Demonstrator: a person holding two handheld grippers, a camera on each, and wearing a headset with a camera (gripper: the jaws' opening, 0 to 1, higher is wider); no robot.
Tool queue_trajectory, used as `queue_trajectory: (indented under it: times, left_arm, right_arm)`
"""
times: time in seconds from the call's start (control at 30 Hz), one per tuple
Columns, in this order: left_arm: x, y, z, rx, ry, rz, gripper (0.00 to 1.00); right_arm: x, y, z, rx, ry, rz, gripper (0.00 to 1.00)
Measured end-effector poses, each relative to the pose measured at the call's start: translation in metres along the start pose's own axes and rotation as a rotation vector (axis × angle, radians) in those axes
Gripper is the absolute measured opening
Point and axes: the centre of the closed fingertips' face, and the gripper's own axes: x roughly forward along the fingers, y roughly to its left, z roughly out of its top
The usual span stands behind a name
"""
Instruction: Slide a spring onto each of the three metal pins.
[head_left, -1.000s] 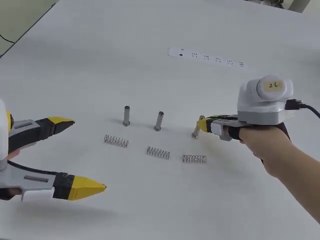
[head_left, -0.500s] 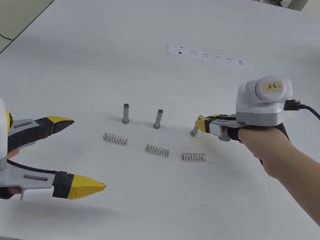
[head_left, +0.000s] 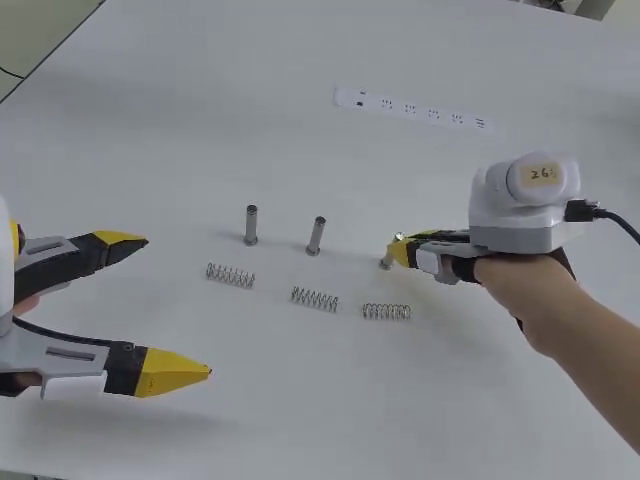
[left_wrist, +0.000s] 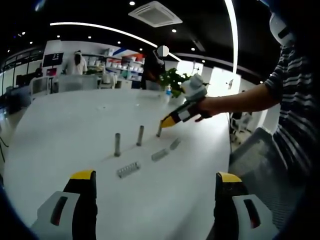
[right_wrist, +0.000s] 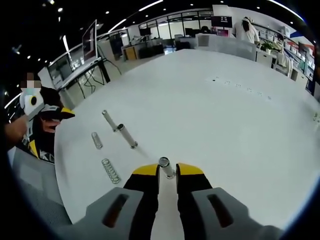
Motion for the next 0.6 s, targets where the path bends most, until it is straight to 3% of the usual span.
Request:
queue_trajectory:
  times: [0.6]
  left_arm:
    - [-0.0010, 0.0010, 0.0047, -0.015, -0.015, 0.003, 0.97]
  right_arm:
    - [0.0019, 0.0009, -0.0007, 0.002, 0.000, -0.002, 0.22]
